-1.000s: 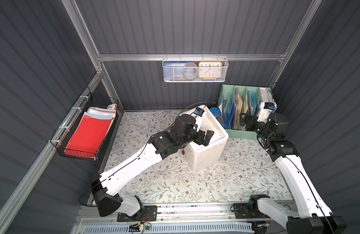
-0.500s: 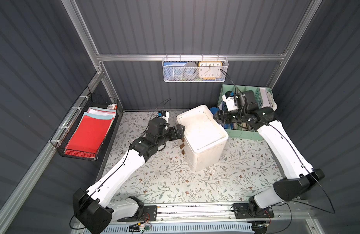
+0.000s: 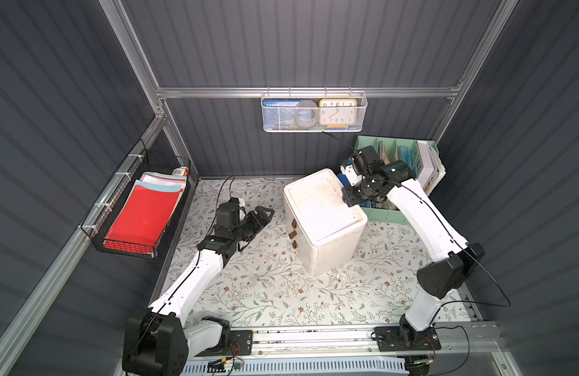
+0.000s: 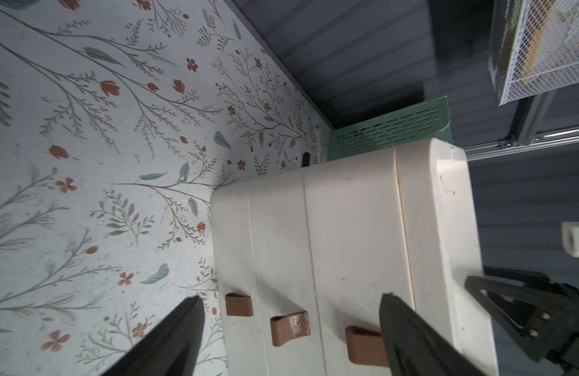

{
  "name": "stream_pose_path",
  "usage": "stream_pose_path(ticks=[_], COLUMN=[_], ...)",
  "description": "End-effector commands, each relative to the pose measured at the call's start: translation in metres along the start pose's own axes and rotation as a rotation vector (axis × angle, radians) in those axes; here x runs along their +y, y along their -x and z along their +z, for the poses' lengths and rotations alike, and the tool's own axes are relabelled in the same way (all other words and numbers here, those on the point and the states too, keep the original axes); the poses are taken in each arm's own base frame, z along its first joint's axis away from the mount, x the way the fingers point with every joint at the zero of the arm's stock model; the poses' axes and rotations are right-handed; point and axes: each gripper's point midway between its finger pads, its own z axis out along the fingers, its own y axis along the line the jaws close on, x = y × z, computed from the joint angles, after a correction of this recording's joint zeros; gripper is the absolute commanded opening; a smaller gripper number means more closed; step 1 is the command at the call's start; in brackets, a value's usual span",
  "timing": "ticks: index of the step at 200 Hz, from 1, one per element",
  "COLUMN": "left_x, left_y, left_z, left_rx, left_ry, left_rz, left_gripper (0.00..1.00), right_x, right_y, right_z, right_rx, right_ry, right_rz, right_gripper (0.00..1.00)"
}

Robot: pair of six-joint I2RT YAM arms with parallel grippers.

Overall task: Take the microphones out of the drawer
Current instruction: Open the drawer in the storage box.

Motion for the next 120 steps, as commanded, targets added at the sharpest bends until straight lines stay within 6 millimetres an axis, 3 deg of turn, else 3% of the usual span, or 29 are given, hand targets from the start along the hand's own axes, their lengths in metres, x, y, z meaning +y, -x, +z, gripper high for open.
stream_pose_path(ticks=[1,47,120], left_x=[-0.021,-0.027,-0.026], left_y=[-0.003,-0.011,-0.025], left_z=[0.001,0.004,0.007], left_rx=[0.030,0.053,0.059], left_ry=[-0.133,-0.243,-0.456], left_rz=[-0.008,-0.021,-0.168], left_gripper=[0.82,0.67,0.60], right_x=[0.006,0.005,-0.019], right_y=[-0.006,-0.015,-0.029], right_z=[-0.004,-0.002,-0.042], right_rx=[0.020,0.023,-0.018], right_ry=[0.018,0.011,-0.108], right_rz=[-0.024,0.000,0.093], right_gripper=[0.28,0.08,0.02])
